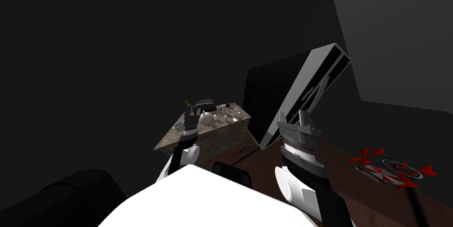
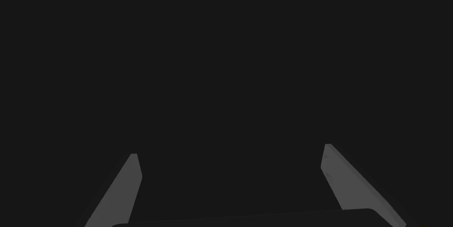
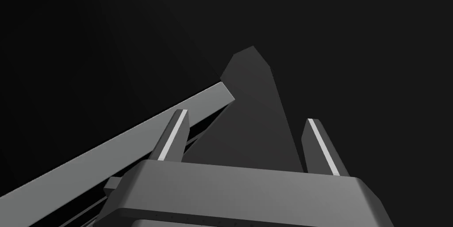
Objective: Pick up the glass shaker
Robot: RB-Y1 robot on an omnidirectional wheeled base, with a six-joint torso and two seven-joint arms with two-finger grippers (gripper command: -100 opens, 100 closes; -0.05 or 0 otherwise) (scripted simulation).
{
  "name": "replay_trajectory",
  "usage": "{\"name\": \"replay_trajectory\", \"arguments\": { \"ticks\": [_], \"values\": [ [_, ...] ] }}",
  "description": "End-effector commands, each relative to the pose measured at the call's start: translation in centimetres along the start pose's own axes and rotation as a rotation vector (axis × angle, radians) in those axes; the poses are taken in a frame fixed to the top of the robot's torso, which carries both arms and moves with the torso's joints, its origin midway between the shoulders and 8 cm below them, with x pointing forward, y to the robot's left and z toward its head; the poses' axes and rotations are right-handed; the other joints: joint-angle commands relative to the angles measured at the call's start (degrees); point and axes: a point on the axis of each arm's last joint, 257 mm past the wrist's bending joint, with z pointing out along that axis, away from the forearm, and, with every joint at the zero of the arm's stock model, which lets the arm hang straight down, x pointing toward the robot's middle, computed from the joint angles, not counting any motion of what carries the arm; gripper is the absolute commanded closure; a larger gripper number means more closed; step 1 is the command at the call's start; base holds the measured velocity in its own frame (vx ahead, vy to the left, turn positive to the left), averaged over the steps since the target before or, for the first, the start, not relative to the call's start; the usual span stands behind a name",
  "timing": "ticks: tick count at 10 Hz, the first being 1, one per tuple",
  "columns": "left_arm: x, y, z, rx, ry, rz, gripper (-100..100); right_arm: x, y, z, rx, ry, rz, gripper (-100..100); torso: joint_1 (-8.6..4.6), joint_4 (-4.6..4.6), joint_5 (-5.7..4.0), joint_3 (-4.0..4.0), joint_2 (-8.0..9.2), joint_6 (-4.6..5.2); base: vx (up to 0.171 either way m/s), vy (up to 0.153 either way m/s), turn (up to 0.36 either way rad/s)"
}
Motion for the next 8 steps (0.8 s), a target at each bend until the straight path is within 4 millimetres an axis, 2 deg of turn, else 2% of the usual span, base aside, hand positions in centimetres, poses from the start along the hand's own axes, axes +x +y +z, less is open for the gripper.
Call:
{"name": "replay_trajectory", "arguments": {
  "ticks": [1, 4, 8],
  "values": [
    [0.6, 0.4, 0.0, -0.005, 0.039, 0.019, -100, 0.0, 0.0, 0.0, 0.0, 0.0, 0.0, 0, 0.0, 0.0, 0.0, 0.0, 0.0, 0.0, -0.012, -0.003, -0.046],
    [1.9, 1.9, -0.3, -0.028, 0.128, 0.079, -100, 0.0, 0.0, 0.0, 0.0, 0.0, 0.0, 0, 0.01, 0.03, 0.0, 0.09, 0.15, 0.01, -0.043, -0.003, -0.07],
    [3.5, 5.4, -1.2, -0.082, 0.239, 0.186, -100, 0.0, 0.0, 0.0, 0.0, 0.0, 0.0, 0, -0.03, 0.07, -0.01, 0.19, 0.34, 0.02, -0.084, -0.013, -0.132]
  ]
}}
